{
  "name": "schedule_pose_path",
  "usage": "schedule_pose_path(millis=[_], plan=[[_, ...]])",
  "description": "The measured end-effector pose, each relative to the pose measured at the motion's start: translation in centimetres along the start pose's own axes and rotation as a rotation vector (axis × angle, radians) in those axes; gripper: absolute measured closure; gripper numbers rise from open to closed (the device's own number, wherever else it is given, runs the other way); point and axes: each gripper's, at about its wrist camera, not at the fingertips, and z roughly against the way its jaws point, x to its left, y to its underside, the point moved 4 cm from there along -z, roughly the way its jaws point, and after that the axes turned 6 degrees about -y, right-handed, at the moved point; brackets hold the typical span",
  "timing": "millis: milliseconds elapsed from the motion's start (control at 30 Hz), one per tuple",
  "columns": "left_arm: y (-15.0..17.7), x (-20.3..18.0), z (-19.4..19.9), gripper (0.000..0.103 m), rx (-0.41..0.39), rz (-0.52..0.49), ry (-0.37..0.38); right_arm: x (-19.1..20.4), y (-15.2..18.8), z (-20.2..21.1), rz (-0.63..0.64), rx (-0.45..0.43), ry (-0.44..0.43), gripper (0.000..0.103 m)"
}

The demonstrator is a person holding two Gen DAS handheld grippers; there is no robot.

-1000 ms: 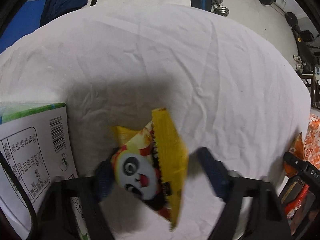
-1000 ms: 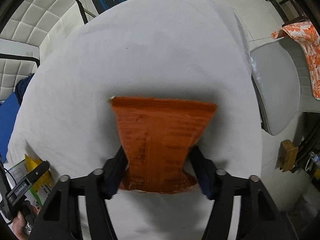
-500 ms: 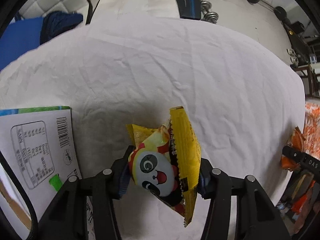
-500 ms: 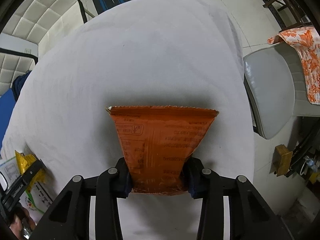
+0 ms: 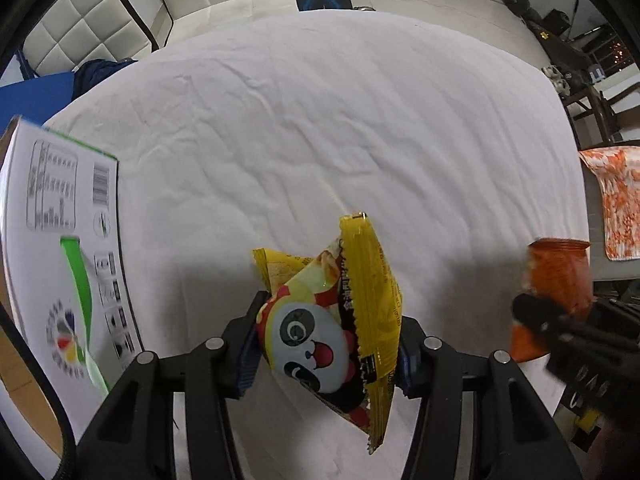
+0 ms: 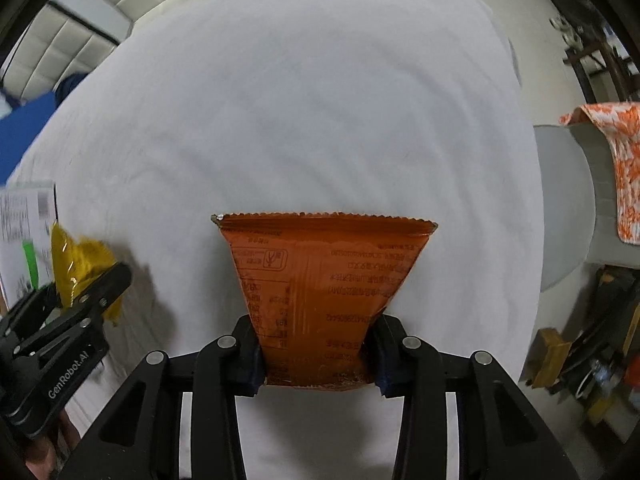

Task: Organize snacks
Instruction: 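Carry the yellow bag and orange bag over the box with both tools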

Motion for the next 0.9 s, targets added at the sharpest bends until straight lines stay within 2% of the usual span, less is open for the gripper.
schedule_pose_path(millis=[267, 367, 467, 667, 733, 900], plan=[[2.7, 1.1, 3.4, 0.053, -0.064, 0.003, 0.021, 3.0, 4.1, 0.8, 0.026, -0.028, -0.007, 0.061], [3.6, 2.1, 5.4, 0.053, -0.119, -0.010, 0.009, 3.8, 5.6, 2.1, 0.043, -0.053, -0.020, 0.061], [3.8, 4.4, 6.2, 0.053, -0.157, 0.004, 0.026, 4.6, 6.3, 4.2, 0.065, -0.092, -0.020, 0.061], [4.6, 9.3, 10.4, 0.053, -0.243, 0.033, 0.060, 7.9, 9.2, 8.4, 0.092, -0.163, -0.030, 0.062], [4.3, 9.8, 12.0, 0.053, -0.271, 0.033, 0.058, 9.6, 10.1, 9.8, 0.095, -0.187, -0.041, 0.062], [5.6, 14.0, 16.0, 0.053, -0.348, 0.026, 0.036, 13.7, 12.7, 14.0, 0.106, -0.251, -0.070, 0.062]])
